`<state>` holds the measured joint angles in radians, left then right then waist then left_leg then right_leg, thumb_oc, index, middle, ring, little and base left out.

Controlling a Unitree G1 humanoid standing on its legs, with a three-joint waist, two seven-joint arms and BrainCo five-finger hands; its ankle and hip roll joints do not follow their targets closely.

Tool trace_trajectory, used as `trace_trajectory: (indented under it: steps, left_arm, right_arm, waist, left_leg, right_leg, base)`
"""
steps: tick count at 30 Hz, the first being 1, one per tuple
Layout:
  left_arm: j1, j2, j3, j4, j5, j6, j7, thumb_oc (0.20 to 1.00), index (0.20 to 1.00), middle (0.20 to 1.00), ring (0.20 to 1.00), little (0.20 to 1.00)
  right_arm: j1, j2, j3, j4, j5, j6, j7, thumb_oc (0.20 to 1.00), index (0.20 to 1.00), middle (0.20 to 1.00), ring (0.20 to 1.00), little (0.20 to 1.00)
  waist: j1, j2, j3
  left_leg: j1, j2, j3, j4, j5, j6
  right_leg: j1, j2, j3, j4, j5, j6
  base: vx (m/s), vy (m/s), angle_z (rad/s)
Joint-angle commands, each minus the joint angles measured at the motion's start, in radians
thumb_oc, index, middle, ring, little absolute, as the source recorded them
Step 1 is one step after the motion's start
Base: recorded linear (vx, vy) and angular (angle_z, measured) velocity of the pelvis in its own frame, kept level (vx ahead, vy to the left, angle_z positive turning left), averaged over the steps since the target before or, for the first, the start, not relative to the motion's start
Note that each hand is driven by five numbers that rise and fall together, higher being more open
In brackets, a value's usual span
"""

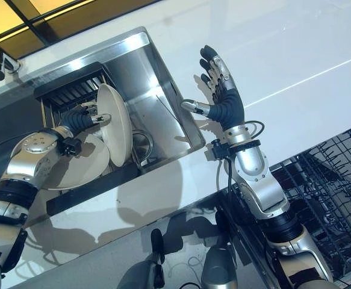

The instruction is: Pick up plates and place into dishwasher.

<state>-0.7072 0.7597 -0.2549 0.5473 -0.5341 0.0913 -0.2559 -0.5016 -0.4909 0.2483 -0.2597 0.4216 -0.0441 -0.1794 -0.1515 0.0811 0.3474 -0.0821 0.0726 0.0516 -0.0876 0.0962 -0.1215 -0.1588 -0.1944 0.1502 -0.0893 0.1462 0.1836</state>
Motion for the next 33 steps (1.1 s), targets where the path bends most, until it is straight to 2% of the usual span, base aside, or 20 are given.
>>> trace_trajectory:
  steps: [1,12,19,27,30,33]
  left_arm:
    - [0.031,-0.121,-0.03,-0.135,-0.096,-0.082,-0.111,0.2,0.2,0.2,0.2,0.2]
    - [0.051,-0.114,-0.007,-0.144,-0.114,-0.109,-0.123,0.2,0.2,0.2,0.2,0.2]
    - [0.085,-0.11,0.029,-0.17,-0.115,-0.153,-0.092,0.2,0.2,0.2,0.2,0.2]
    - [0.156,-0.125,0.132,-0.234,-0.048,-0.308,0.117,0.2,0.2,0.2,0.2,0.2]
    - [0.182,-0.146,0.177,-0.271,-0.022,-0.34,0.184,0.2,0.2,0.2,0.2,0.2]
    - [0.209,-0.165,0.207,-0.305,-0.003,-0.346,0.215,0.2,0.2,0.2,0.2,0.2]
  right_arm:
    - [0.048,-0.02,-0.025,0.106,-0.013,-0.022,0.001,1.0,1.0,1.0,1.0,1.0]
    - [0.061,-0.013,-0.029,0.113,-0.012,-0.038,0.005,1.0,1.0,1.0,1.0,1.0]
    - [0.085,-0.011,-0.041,0.11,-0.01,-0.047,0.02,1.0,1.0,1.0,1.0,1.0]
    - [0.129,0.0,-0.072,0.102,-0.011,-0.052,0.037,1.0,1.0,1.0,1.0,1.0]
    - [0.147,0.014,-0.082,0.103,-0.021,-0.056,0.045,1.0,1.0,1.0,1.0,1.0]
    - [0.159,0.028,-0.087,0.105,-0.032,-0.053,0.047,1.0,1.0,1.0,1.0,1.0]
  waist:
    - [0.008,-0.019,0.02]
    - [0.019,-0.019,0.001]
    - [0.027,-0.016,-0.029]
    - [0.055,-0.018,-0.08]
    - [0.065,-0.021,-0.1]
    - [0.077,-0.024,-0.122]
  left_leg:
    - [-0.037,-0.084,-0.018,0.0,0.0,0.099]
    - [-0.033,-0.084,-0.027,0.0,-0.001,0.1]
    - [-0.021,-0.086,-0.032,0.0,-0.006,0.1]
    - [0.003,-0.087,-0.052,0.0,-0.014,0.1]
    - [0.011,-0.086,-0.061,0.0,-0.017,0.099]
    - [0.019,-0.085,-0.07,0.0,-0.02,0.098]
  right_leg:
    - [-0.023,0.068,-0.034,0.047,-0.004,-0.103]
    - [-0.015,0.065,-0.052,0.039,-0.002,-0.104]
    - [0.003,0.064,-0.064,0.031,-0.006,-0.105]
    - [0.038,0.062,-0.087,0.023,-0.022,-0.109]
    - [0.053,0.062,-0.098,0.019,-0.027,-0.109]
    - [0.066,0.063,-0.106,0.016,-0.031,-0.111]
  base:
    - [0.0,0.0,0.0]
    - [-0.01,-0.007,0.0]
    - [-0.02,-0.006,0.02]
    - [0.0,-0.012,0.06]
    - [0.01,-0.036,0.13]
    - [0.02,-0.036,0.09]
